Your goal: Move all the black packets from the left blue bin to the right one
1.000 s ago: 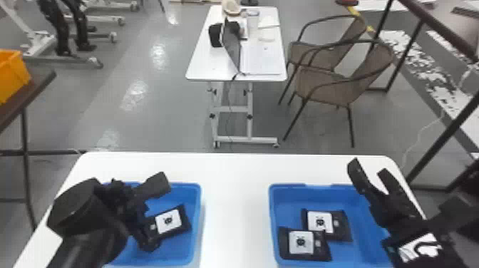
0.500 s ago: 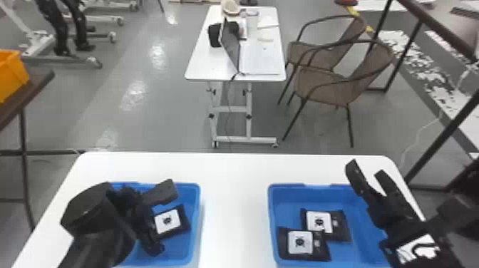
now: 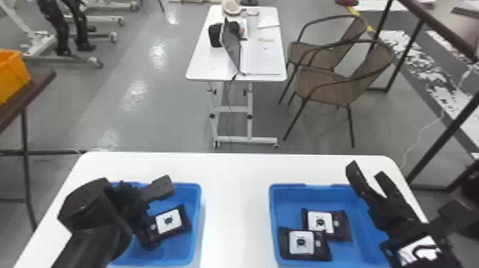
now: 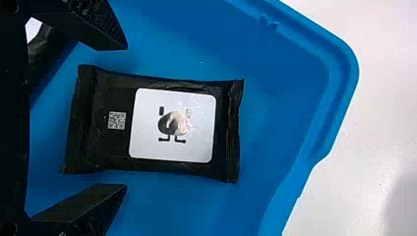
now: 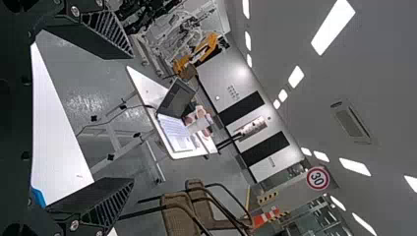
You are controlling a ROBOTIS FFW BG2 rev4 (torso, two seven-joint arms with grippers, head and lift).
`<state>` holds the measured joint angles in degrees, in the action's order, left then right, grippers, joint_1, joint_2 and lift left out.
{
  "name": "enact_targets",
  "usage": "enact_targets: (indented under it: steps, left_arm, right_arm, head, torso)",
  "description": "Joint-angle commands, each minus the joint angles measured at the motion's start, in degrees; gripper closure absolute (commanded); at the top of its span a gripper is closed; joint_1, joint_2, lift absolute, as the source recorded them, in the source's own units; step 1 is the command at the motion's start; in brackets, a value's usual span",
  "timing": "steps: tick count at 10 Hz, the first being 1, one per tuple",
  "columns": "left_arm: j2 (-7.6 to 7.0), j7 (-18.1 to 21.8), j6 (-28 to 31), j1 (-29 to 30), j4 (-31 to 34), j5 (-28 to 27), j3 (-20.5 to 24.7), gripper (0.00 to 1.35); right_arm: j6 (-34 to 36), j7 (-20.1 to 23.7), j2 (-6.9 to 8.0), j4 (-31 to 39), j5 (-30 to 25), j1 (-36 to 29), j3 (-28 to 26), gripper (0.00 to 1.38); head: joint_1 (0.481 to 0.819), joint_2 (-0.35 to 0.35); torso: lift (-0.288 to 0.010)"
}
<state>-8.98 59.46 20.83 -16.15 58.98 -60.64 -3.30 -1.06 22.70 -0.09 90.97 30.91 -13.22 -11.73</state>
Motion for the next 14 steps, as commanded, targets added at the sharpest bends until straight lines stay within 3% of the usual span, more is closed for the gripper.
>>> enact_targets:
  steps: [1,13,14]
  left_arm:
    - [0.11,-0.2,-0.1,-0.2,-0.6,0.0,0.1,0.0]
    - [0.99,-0.1,-1.9,1.1,-1.6,1.8,3.1,0.0]
    - [1.07,-0.6,-2.2,1.2,-1.6,1.8,3.8,0.07]
  right_arm:
    - [0.0,0.1,0.14,-0.1,0.1,0.0,0.0,0.12]
    - [0.0,0.5,0.14,-1.1,1.6,0.2,0.7,0.12]
    - [0.0,0.5,0.14,-1.1,1.7,0.2,0.7,0.12]
  head:
    - [0.695,0.017]
    - [0.695,0.016]
    - [0.695,0.017]
  torso:
    - [0.0]
    - [0.0]
    - [0.0]
